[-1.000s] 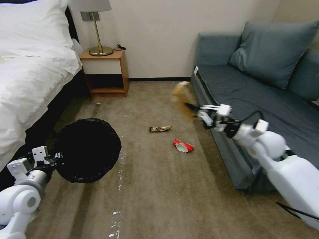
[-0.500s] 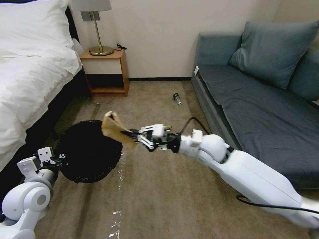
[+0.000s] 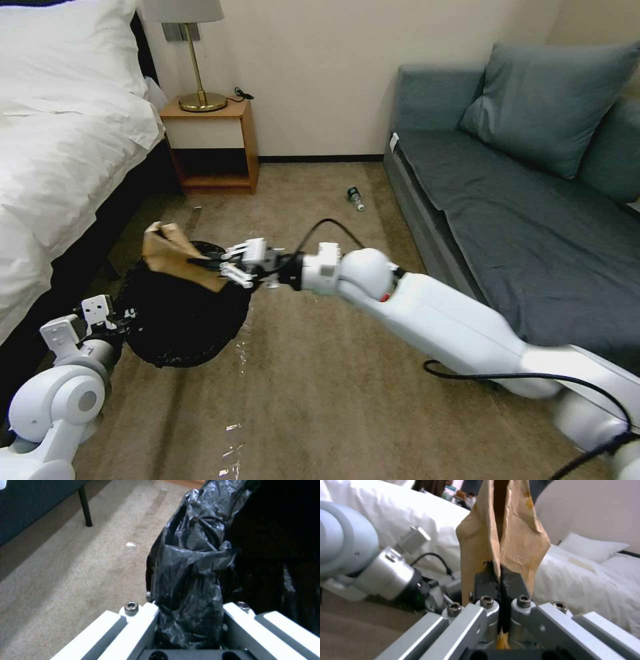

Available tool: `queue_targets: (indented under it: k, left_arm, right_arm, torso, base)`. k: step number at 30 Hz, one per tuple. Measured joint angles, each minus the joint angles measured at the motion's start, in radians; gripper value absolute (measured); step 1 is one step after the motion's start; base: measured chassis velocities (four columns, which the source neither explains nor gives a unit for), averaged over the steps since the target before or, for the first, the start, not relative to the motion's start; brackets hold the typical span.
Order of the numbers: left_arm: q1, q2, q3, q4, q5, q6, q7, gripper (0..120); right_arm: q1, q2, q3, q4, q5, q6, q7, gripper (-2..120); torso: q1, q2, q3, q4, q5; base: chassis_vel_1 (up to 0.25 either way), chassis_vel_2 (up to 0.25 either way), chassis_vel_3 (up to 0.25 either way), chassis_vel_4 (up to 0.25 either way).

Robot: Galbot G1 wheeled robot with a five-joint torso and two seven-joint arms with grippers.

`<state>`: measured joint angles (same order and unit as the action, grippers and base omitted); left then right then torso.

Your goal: Pick up the trash bin, then pick up the garbage on the floor and place it into the trash bin.

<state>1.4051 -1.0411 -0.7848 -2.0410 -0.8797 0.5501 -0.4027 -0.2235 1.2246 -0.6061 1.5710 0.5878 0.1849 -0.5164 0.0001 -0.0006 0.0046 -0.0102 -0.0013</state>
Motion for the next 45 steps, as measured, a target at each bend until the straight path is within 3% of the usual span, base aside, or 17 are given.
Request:
queue_targets:
  k: [7, 17, 27, 29, 31, 41, 43, 45]
  left_arm:
    - [0.001, -0.001, 0.000, 0.002, -0.001, 0.000, 0.001, 0]
    - [0.016, -0.010, -0.006, -0.028, -0.006, 0.002, 0.003, 0]
    - [0.028, -0.010, -0.014, -0.048, -0.013, 0.004, 0.003, 0]
    - [0.028, -0.010, -0.014, -0.050, -0.017, 0.006, 0.002, 0]
    - [0.027, -0.009, -0.014, -0.053, -0.020, 0.008, 0.001, 0]
    - [0.031, -0.009, -0.014, -0.054, -0.024, 0.010, 0.001, 0]
    - [0.029, -0.009, -0.014, -0.053, -0.030, 0.014, 0.003, 0]
    - [0.027, -0.008, -0.012, -0.048, -0.031, 0.014, 0.003, 0]
  right_arm:
    - [-0.005, 0.024, -0.026, -0.032, -0.015, 0.003, 0.000, 0]
    - [-0.008, 0.117, -0.043, -0.226, -0.066, 0.052, -0.016, 0]
    - [-0.014, 0.124, -0.045, -0.274, -0.097, 0.080, -0.023, 1]
    - [-0.020, 0.126, -0.046, -0.287, -0.105, 0.087, -0.025, 5]
    - [-0.025, 0.130, -0.048, -0.298, -0.107, 0.097, -0.027, 19]
    - [-0.018, 0.133, -0.044, -0.306, -0.109, 0.104, -0.021, 48]
    - [-0.018, 0.132, -0.018, -0.296, -0.089, 0.121, -0.018, 61]
    - [-0.017, 0.125, 0.008, -0.271, -0.073, 0.123, -0.025, 67]
  torso:
    - [0.000, 0.000, 0.000, -0.0005, 0.0001]
    - [0.000, 0.000, 0.000, -0.0001, 0.0002]
    - [0.000, 0.000, 0.000, -0.0002, 0.0003]
    - [0.000, 0.000, 0.000, -0.0003, 0.0002]
    - [0.000, 0.000, 0.000, -0.0002, 0.0002]
    - [0.000, 0.000, 0.000, -0.0002, 0.0003]
    - [0.000, 0.000, 0.000, -0.0001, 0.0002]
    - [0.000, 0.000, 0.000, 0.0000, 0.0003]
  base:
    - [0.000, 0.000, 0.000, 0.000]
    - [0.000, 0.000, 0.000, 0.000]
    - [0.000, 0.000, 0.000, 0.000]
    - [0.000, 0.000, 0.000, 0.000]
    - [0.000, 0.000, 0.000, 0.000]
    - [0.000, 0.000, 0.000, 0.000]
    - [0.000, 0.000, 0.000, 0.000]
    - [0.000, 0.000, 0.000, 0.000]
